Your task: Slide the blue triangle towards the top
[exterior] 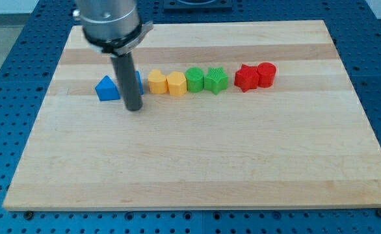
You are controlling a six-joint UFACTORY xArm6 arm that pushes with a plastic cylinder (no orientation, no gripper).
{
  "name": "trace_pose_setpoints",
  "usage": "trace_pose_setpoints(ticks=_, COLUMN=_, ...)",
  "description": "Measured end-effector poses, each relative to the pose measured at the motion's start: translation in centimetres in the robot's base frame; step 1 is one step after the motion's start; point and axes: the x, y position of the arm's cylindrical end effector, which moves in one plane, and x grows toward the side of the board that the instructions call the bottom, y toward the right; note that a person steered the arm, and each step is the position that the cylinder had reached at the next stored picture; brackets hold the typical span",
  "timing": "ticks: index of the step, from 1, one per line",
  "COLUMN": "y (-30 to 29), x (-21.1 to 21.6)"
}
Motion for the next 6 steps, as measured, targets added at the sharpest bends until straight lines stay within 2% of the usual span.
trace_pose_setpoints(ticks=1, y=-3.3, x=-0.1)
trace_pose_setpoints(ticks=3, y=-5.9, x=-4.8)
trace_pose_setpoints(ticks=4, y=-5.9, x=-4.8)
trace_pose_setpoints(ticks=5, y=-4.8, x=-2.6)
trace_pose_setpoints(ticks=6, y=-2.5, x=-2.6)
